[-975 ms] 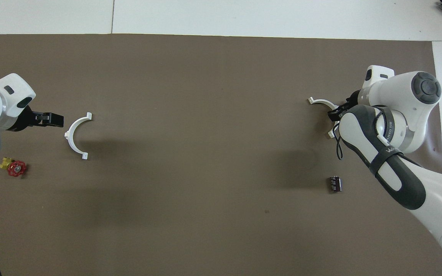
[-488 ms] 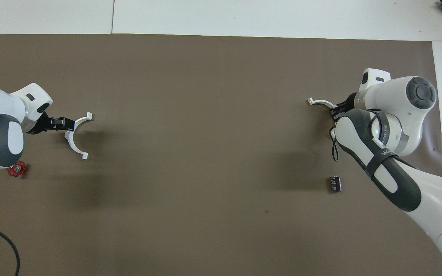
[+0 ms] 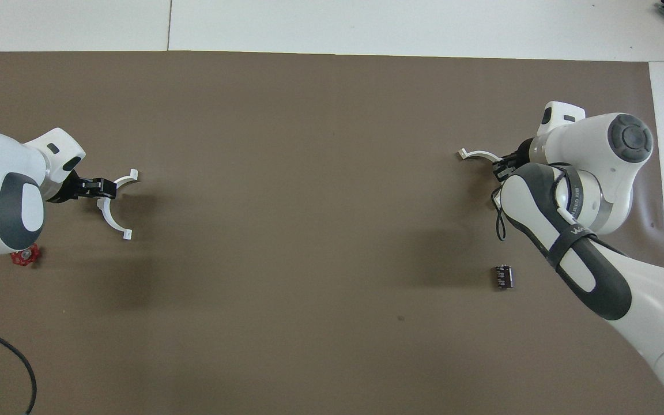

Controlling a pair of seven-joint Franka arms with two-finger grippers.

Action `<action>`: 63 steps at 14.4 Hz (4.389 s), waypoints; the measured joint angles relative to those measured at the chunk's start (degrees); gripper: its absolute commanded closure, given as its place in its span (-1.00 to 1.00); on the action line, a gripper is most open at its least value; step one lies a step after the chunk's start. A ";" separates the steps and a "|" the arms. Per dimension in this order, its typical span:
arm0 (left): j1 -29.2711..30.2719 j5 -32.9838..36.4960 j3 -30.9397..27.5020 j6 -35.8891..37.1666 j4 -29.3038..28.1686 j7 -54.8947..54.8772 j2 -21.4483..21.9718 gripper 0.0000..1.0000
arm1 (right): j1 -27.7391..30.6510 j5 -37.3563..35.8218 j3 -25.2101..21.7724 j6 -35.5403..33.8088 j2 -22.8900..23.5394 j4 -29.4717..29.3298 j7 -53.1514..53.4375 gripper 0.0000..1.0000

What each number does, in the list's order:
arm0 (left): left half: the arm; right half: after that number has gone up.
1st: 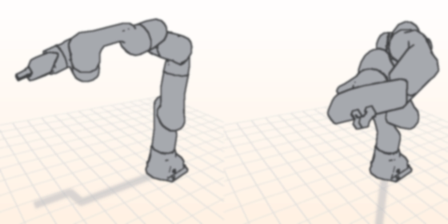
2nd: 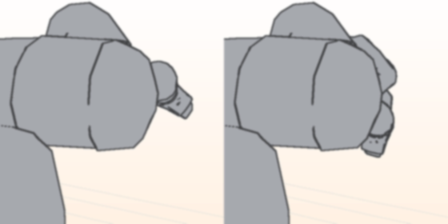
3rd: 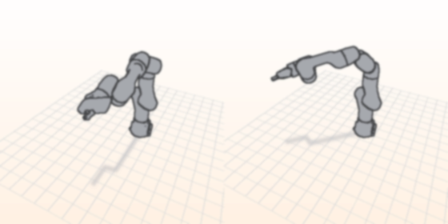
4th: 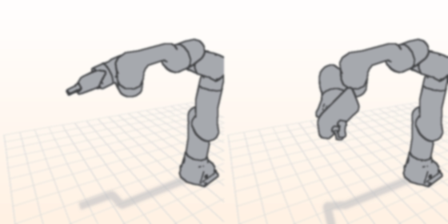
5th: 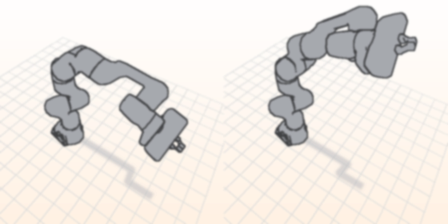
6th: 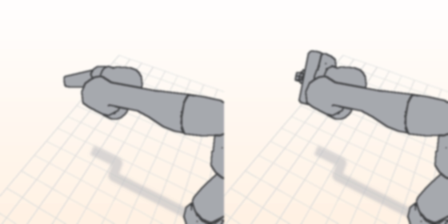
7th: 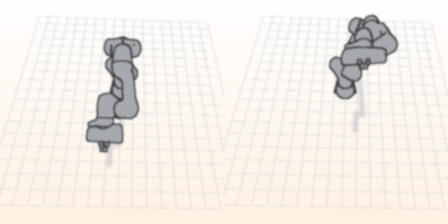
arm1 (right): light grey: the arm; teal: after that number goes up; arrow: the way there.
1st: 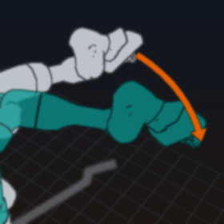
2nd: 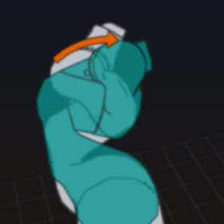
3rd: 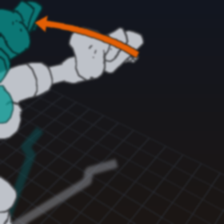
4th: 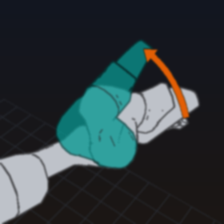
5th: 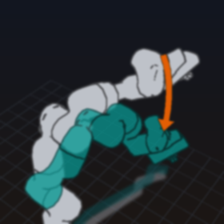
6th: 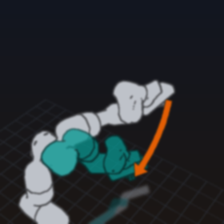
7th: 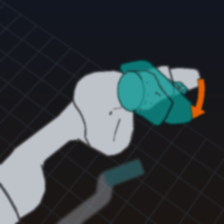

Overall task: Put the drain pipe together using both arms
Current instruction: 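Carry both white clamp halves toward the table center, facing each other, then press the clamp halves together into a ring with both grippers, then open the right gripper and withdraw it while the left gripper holds the ring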

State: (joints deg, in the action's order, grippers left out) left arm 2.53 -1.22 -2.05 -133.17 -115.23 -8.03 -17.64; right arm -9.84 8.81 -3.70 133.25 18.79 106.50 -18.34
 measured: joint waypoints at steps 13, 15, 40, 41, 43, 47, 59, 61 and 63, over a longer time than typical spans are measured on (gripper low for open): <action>0.00 -0.08 0.09 4.78 -0.54 0.10 2.57 1.00 | -22.97 -10.32 0.22 -0.59 -1.33 1.47 47.29 1.00; -0.01 -0.08 0.29 5.16 -0.54 0.10 3.82 1.00 | -25.90 -10.32 0.23 1.97 0.86 1.67 47.41 1.00; -19.75 -0.10 1.26 5.81 1.26 23.74 4.48 1.00 | -28.96 -13.33 0.10 6.47 5.23 2.66 51.71 -1.00; -21.19 -0.10 1.28 5.81 1.88 25.86 3.95 1.00 | -28.76 -13.33 -0.01 6.48 5.16 2.39 51.71 -1.00; -23.94 -0.10 1.27 5.81 3.11 30.71 2.65 1.00 | -27.50 -13.33 -0.43 6.40 4.07 1.59 51.72 -1.00; -29.47 -0.10 1.27 5.81 4.87 37.56 0.71 1.00 | -20.48 -13.33 -0.69 1.12 -3.09 0.91 51.68 -1.00; -36.72 0.04 1.08 5.71 2.98 44.99 -0.65 1.00 | -2.89 -12.20 -1.09 -22.60 -19.88 -3.76 40.05 -1.00; -36.83 0.04 1.11 5.71 2.97 45.04 -0.65 1.00 | -0.22 -11.33 -1.35 -26.14 -21.51 -3.87 36.89 -1.00; -37.02 0.25 1.13 5.71 2.95 45.05 -0.65 1.00 | 2.52 -11.19 -1.47 -28.54 -22.35 -3.97 33.45 -1.00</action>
State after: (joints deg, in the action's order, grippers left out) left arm -34.49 -0.98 -0.92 -127.46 -112.28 37.02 -18.29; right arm -7.32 -2.38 -5.17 104.71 -3.56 102.53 15.11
